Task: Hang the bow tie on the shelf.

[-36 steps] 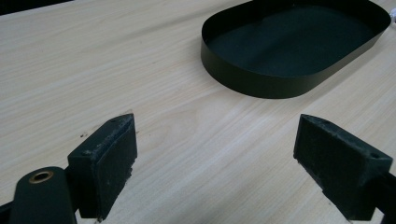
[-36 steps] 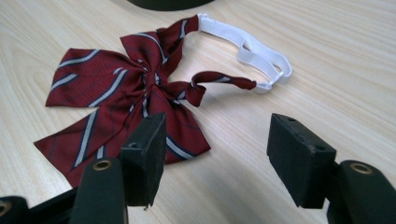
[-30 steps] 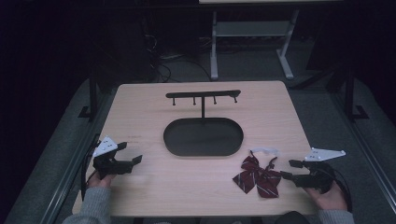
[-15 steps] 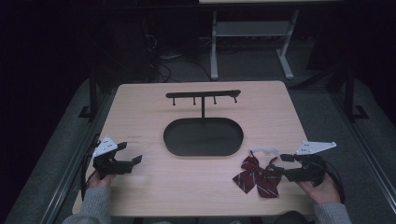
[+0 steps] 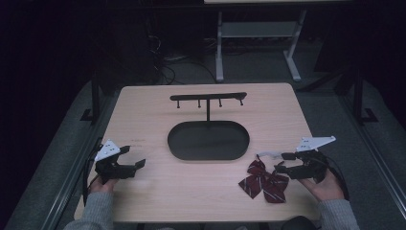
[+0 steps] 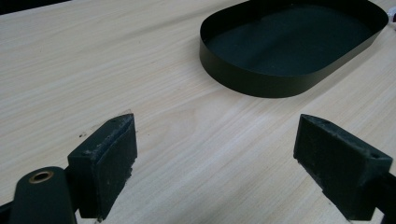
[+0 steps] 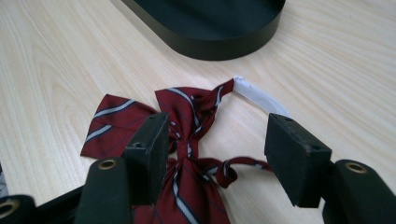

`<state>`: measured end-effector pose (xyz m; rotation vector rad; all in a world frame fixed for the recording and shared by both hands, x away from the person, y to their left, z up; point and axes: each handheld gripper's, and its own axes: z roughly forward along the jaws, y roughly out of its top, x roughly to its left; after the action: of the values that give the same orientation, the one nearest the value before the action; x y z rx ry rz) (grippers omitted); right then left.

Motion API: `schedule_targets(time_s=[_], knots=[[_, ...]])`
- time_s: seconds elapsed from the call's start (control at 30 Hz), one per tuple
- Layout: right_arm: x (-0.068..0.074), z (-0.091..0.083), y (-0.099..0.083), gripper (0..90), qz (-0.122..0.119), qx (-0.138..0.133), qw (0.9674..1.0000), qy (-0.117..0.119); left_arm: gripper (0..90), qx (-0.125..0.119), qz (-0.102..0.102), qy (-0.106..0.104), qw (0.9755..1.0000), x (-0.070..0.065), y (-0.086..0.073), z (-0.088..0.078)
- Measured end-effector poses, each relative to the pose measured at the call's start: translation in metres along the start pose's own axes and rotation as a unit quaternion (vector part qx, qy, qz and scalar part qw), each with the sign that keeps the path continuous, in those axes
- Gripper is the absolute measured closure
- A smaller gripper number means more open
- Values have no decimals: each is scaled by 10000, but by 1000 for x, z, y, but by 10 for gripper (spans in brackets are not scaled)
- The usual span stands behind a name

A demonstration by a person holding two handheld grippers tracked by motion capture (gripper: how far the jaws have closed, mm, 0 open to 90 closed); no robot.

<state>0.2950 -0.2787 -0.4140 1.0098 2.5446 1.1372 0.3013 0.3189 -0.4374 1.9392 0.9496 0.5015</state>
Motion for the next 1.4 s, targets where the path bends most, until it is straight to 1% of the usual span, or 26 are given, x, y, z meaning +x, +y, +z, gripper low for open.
schedule_targets(time_s=[0.07, 0.1, 0.23, 0.3, 0.4, 0.43, 0.47, 0.53, 0.67, 0.73, 0.83, 0.87, 0.97, 1.1, 1.13, 1.27, 1.4], knots=[[-2, 2, 4, 399, -68, 51, 10000, 7, 130, -7, -6, -2, 10000, 0, 0, 0], [-2, 2, 5, 399, -42, 91, 9999, 9, 130, -20, -1, 4, 10000, 0, 0, 0], [-5, 4, 13, 406, -126, 163, 9998, 21, 130, -32, -25, 1, 10000, 0, 0, 0], [-6, 5, 17, 408, -118, 204, 9997, 27, 130, 2, 27, 6, 10000, 1, 0, -1], [-9, 7, 24, 414, -194, 287, 9994, 43, 130, -4, 9, -2, 10000, 1, 0, -1], [-10, 8, 26, 419, -231, 281, 9993, 52, 130, -22, 7, -5, 10000, 0, 0, -1], [-10, 9, 28, 421, -235, 317, 9992, 76, 130, -42, -18, -1, 10000, 0, 0, 0], [-12, 13, 32, 423, -285, 396, 9988, 52, 130, -60, -18, 6, 10000, 0, 0, -1], [-17, 22, 39, 431, -277, 526, 9982, 100, 130, -39, -19, 1, 10000, 0, 0, 0], [-20, 26, 41, 441, -332, 523, 9980, 122, 130, -31, -17, -3, 10000, 0, 0, -1], [-26, 33, 42, 451, -252, 600, 9978, 134, 130, -31, -12, 11, 10000, 1, 0, -1], [-28, 36, 43, 451, -184, 674, 9975, 128, 131, -32, -26, 11, 10000, 1, 0, -1], [-34, 42, 46, 458, -184, 707, 9972, 133, 130, -34, -26, 6, 10000, 1, 0, -1], [-39, 51, 49, 474, -124, 862, 9961, 118, 130, -21, -26, -10, 10000, 0, 0, 0], [-41, 53, 49, 478, -146, 897, 9958, 110, 130, -15, -17, -9, 10000, 0, 0, 0], [-46, 61, 48, 496, -171, 989, 9949, 96, 130, -31, -23, -5, 10000, 1, 0, -1], [-50, 68, 45, 525, -87, 1143, 9934, 92, 130, -14, -14, -14, 10000, 0, 0, 0]])
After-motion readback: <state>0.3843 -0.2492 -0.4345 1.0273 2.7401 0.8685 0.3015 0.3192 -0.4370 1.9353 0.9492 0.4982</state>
